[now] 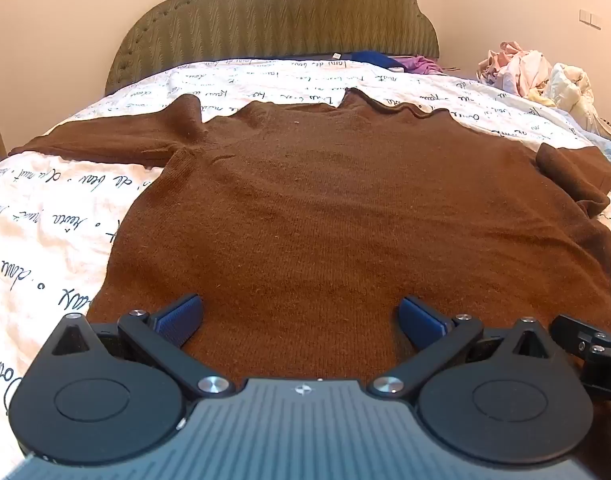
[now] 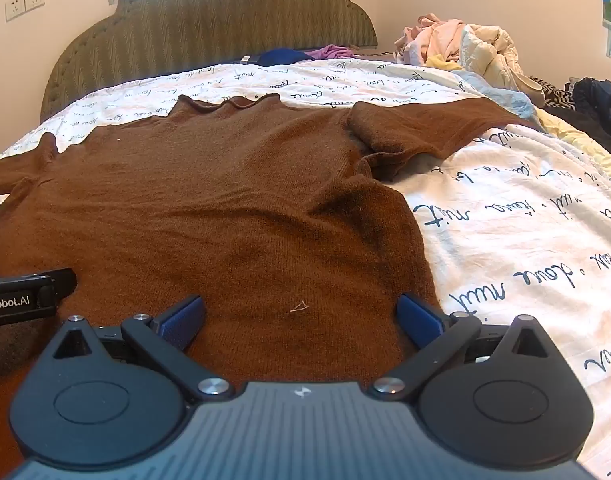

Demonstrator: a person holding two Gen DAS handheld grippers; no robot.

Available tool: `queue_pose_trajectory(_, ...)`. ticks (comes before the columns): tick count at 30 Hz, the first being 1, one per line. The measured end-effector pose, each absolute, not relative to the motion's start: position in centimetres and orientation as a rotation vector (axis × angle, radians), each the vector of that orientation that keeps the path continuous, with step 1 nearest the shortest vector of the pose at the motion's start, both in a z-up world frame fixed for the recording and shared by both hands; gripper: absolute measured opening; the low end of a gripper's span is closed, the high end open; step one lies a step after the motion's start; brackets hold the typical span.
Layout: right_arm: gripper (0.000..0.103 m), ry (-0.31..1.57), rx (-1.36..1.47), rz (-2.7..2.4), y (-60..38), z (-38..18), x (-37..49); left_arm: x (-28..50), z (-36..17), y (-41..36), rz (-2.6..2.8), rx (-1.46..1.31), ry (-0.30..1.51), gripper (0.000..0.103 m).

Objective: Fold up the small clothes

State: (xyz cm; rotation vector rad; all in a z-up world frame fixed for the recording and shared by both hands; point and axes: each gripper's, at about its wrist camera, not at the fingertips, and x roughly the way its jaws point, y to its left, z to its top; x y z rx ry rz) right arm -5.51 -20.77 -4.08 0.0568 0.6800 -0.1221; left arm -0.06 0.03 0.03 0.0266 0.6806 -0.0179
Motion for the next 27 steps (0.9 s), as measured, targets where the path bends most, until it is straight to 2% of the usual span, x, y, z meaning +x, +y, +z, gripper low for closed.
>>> queue_pose_trajectory(27, 0.103, 0.677, 0.045, -0.108, -20.9, -4.0, -6.2, -0.6, 0.1, -0.4, -0.016, 0.071, 0.696, 0.103)
